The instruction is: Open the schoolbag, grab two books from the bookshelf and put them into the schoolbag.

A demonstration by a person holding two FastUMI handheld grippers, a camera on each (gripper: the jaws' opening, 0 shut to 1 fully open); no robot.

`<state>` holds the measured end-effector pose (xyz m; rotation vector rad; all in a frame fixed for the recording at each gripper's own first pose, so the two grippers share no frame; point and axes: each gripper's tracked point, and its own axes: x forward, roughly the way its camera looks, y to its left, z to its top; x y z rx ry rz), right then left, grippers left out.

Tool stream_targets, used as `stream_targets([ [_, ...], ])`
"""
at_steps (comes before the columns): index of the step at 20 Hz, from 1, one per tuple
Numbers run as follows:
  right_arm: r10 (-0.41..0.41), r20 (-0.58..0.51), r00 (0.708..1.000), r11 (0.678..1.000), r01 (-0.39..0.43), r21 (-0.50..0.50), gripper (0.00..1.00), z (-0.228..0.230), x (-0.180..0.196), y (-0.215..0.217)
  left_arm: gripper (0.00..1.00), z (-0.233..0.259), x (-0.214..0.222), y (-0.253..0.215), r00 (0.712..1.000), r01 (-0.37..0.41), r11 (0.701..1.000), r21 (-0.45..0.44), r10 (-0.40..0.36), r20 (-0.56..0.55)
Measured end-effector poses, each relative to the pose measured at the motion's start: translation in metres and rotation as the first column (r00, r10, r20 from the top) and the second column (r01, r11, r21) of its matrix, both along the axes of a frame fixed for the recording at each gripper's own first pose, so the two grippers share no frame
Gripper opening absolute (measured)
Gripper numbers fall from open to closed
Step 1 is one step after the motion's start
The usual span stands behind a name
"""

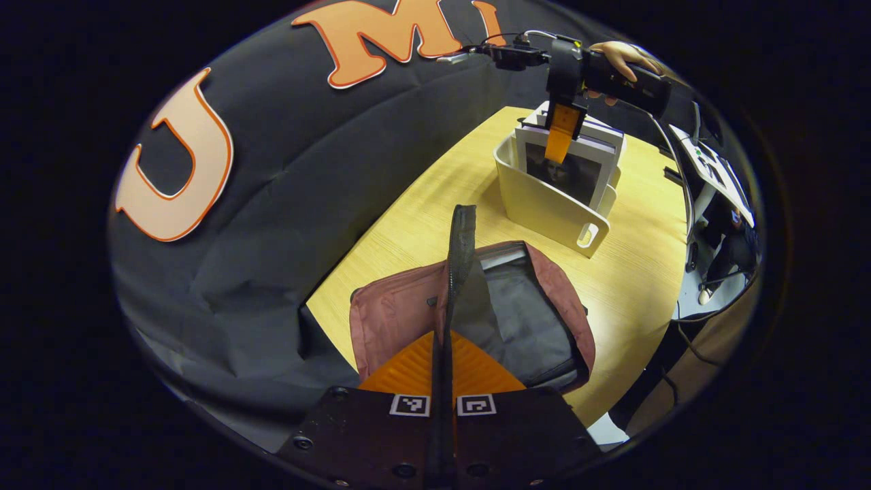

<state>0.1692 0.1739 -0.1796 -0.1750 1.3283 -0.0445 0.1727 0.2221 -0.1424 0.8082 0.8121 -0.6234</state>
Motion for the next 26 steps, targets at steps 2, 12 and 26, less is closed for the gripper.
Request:
stream_targets([
  [2,-0.008,-0.010,1.000,1.000,0.007,-0.007,0.89,-0.007,0.001,-0.003,0.01,0.001,-0.002,0.000,1.000,0.006,1.000,0.008,-0.006,0.002],
  [12,-0.017,0.007,1.000,1.000,0.017,0.025,0.29,-0.005,0.001,-0.002,0.01,-0.004,-0.006,-0.002,1.000,-0.008,1.000,0.003,0.008,-0.012],
  [26,-0.071,0.266,0.961,0.982,0.020,0.189,0.28,0.163,-0.083,-0.009,0.01,-0.013,-0.010,0.000,0.999,-0.030,0.999,-0.016,0.029,-0.030],
])
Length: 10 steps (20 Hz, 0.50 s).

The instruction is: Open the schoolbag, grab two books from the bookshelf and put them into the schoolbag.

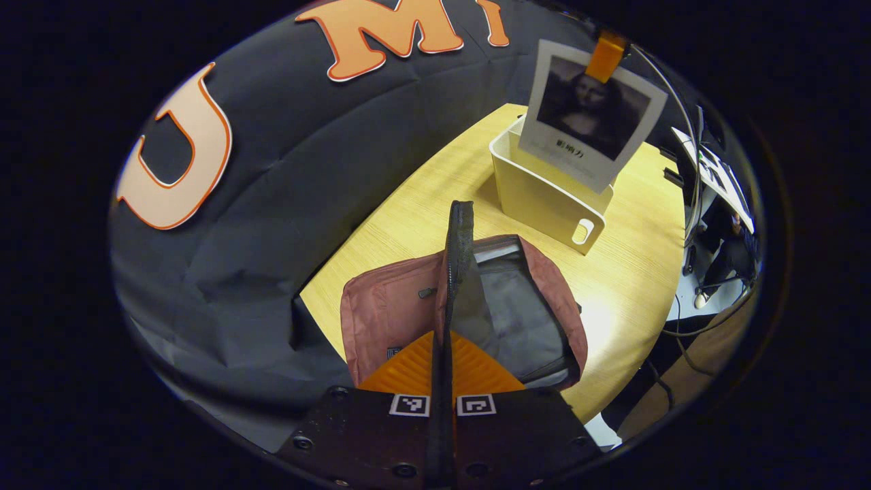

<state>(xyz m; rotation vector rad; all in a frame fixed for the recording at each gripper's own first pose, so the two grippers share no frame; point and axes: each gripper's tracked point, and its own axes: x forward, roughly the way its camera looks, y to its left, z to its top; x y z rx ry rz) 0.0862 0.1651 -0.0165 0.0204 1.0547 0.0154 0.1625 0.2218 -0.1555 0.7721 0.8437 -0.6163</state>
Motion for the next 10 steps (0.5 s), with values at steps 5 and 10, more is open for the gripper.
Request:
stream_targets([
  [5,-0.052,0.117,0.992,0.983,0.030,0.183,0.28,0.017,-0.054,0.000,0.01,0.010,0.003,-0.004,0.999,0.011,1.000,0.013,-0.011,0.037],
  [10,-0.105,0.095,0.990,0.889,0.050,0.454,0.26,-0.042,-0.064,0.046,0.01,0.023,-0.002,-0.011,0.998,0.037,0.998,0.053,-0.040,0.055],
])
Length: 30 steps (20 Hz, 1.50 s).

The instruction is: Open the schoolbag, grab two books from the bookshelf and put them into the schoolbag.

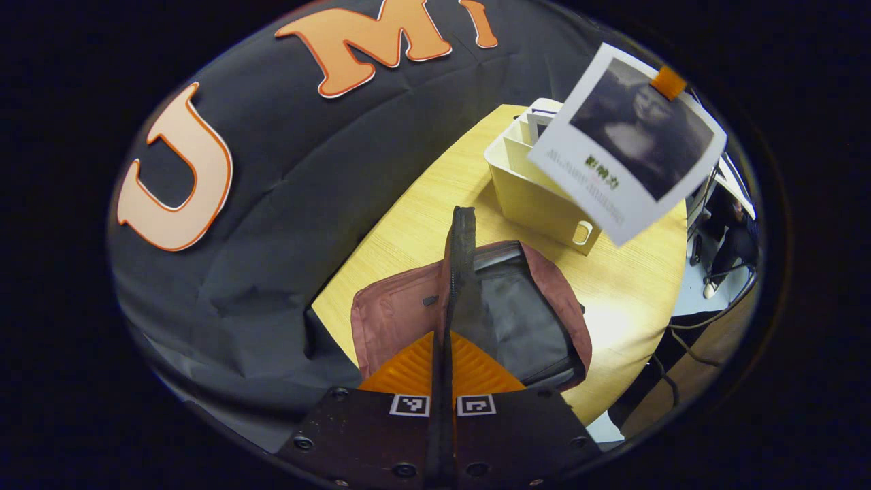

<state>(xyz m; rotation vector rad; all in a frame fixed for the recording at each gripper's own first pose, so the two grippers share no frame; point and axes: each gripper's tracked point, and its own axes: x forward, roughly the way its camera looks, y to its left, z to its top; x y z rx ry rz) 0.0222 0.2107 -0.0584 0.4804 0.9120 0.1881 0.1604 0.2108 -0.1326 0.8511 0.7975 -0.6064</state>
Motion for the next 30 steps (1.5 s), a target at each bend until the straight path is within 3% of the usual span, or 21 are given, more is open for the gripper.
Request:
stream_targets([
  [7,0.006,-0.061,0.998,0.970,0.009,0.242,0.26,-0.107,0.018,0.067,0.01,0.011,-0.004,-0.001,1.000,-0.024,0.999,0.029,0.024,0.001],
  [11,-0.002,-0.058,0.998,0.950,0.020,0.311,0.26,-0.152,0.039,0.103,0.01,0.015,-0.001,-0.008,1.000,-0.027,0.999,0.044,0.027,0.006],
  [21,-0.071,-0.028,0.997,0.940,0.076,0.333,0.26,-0.210,0.082,0.189,0.00,0.022,-0.014,-0.032,1.000,0.021,0.998,0.055,-0.021,0.016],
  [25,-0.102,0.009,0.995,0.940,0.093,0.328,0.28,-0.215,0.092,0.201,0.01,0.024,-0.021,-0.039,0.998,0.053,0.996,0.067,-0.055,0.025],
  [28,-0.101,-0.003,0.995,0.961,0.098,0.259,0.36,-0.222,0.090,0.192,0.01,0.021,-0.021,-0.035,0.998,0.052,0.996,0.075,-0.053,0.016],
  [29,-0.088,-0.007,0.996,0.968,0.087,0.234,0.24,-0.227,0.090,0.191,0.01,0.019,-0.021,-0.035,0.999,0.046,0.996,0.071,-0.047,0.009],
  [30,-0.080,-0.015,0.997,0.971,0.081,0.227,0.66,-0.229,0.088,0.189,0.00,0.017,-0.020,-0.032,0.999,0.042,0.997,0.067,-0.043,0.005],
])
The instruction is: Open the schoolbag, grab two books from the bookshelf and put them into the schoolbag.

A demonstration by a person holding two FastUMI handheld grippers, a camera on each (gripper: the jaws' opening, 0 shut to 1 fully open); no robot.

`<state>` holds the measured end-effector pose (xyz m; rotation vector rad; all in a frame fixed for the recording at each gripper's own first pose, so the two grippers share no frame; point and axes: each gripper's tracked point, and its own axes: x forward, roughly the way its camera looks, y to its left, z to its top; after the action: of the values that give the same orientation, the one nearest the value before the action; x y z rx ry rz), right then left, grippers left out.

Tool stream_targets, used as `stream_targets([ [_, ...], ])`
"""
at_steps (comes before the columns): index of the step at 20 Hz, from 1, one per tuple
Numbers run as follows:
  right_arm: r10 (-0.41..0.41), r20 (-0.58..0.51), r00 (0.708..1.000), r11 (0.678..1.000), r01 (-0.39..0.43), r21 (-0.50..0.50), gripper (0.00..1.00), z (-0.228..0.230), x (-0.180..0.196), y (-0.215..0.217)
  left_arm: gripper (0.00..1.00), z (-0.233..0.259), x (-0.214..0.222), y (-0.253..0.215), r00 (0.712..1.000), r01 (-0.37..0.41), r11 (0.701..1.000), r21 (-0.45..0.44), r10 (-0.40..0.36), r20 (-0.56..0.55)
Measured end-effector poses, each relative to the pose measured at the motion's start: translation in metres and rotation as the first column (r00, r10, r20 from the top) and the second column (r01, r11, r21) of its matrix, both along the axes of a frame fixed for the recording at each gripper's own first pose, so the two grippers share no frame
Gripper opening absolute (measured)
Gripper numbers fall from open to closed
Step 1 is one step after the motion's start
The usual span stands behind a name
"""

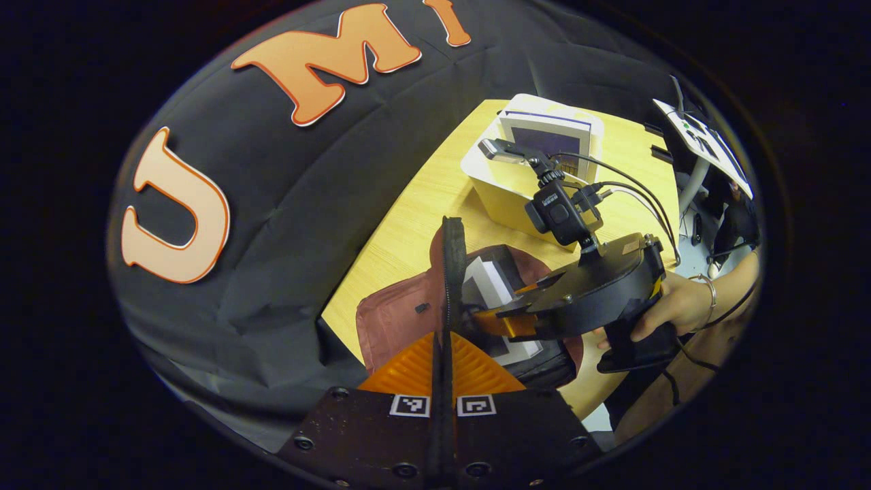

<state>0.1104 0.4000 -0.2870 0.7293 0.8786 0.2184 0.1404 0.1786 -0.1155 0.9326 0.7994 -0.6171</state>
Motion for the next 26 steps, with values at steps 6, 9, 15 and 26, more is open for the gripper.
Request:
stream_targets([
  [6,0.040,-0.130,0.991,0.997,-0.049,-0.065,0.97,-0.016,-0.021,-0.010,0.01,-0.004,0.000,0.007,1.000,-0.003,1.000,0.000,0.003,0.003],
  [9,0.091,-0.122,0.988,0.990,-0.103,-0.098,0.97,-0.005,-0.035,-0.027,0.01,-0.007,0.001,0.008,1.000,-0.005,1.000,-0.013,0.005,0.002],
  [15,0.141,-0.027,0.990,0.974,-0.143,-0.175,0.97,0.038,-0.049,-0.070,0.01,-0.011,-0.003,0.011,1.000,0.004,1.000,-0.028,-0.004,0.006],
  [26,0.209,0.108,0.972,0.795,-0.105,-0.598,0.98,0.136,-0.075,-0.219,0.01,-0.018,-0.006,0.012,1.000,0.012,0.998,-0.067,-0.012,-0.009],
])
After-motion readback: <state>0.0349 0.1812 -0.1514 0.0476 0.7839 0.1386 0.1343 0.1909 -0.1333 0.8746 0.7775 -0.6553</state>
